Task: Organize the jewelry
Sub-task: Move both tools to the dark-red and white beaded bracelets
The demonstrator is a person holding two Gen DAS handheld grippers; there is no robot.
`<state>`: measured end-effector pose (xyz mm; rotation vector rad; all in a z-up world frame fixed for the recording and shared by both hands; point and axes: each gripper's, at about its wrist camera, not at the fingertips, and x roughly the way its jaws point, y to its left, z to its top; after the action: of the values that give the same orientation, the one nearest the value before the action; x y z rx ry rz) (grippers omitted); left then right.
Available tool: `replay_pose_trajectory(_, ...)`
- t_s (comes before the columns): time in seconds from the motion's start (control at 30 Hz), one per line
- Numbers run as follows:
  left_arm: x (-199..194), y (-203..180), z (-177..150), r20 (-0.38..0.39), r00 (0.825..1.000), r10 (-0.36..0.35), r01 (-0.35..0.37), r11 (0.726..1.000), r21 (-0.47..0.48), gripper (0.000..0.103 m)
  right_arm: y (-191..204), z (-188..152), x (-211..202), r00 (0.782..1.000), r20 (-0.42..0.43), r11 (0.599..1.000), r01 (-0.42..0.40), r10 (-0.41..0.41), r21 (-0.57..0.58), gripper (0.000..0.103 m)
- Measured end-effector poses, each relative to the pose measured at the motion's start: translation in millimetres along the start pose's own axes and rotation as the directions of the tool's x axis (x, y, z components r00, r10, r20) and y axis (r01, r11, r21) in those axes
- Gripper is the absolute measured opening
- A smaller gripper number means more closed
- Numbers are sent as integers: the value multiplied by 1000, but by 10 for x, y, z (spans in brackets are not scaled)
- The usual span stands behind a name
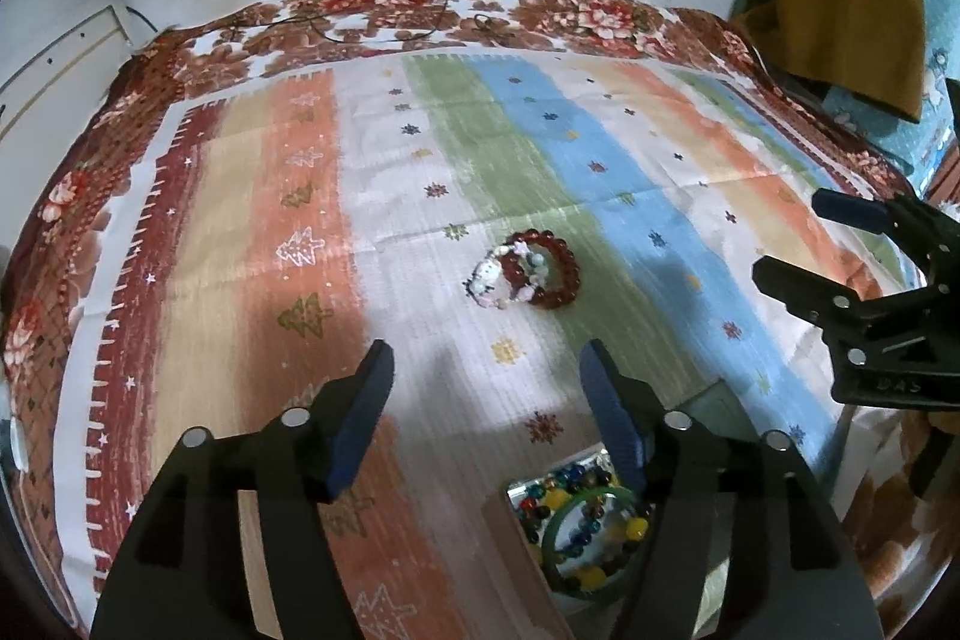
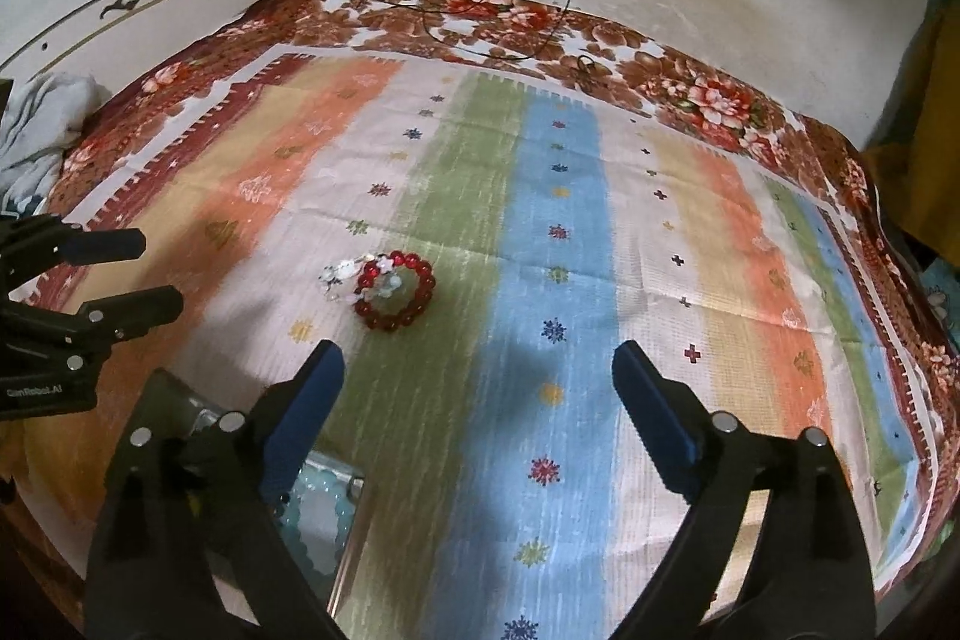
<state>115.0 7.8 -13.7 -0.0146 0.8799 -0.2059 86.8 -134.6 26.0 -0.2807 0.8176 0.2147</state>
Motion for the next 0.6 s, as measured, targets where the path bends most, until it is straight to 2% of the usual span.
replay_pose_trajectory(0.07, 41, 8, 30, 4, 1000, 17, -17, 1000, 8, 76, -7, 13, 19, 1000, 4, 1000, 2, -2, -7, 93)
replay_pose_trajectory(0.17, 105, 8, 81, 1, 1000, 31, -31, 999, 24, 77, 14, 18, 71, 1000, 1, 1000, 2, -2, -29, 94)
replay_pose_trajectory(0.37, 168, 5, 139, 5, 999, 39, -39, 999, 37, 86, -4, 53, 231, 1000, -28, 1000, -5, 4, -25, 98)
replay_pose_trajectory(0.6, 261, 57, 198, 0, 999, 44, -44, 998, 44, 87, -94, 140, 452, 997, -73, 999, -37, 40, 36, 98)
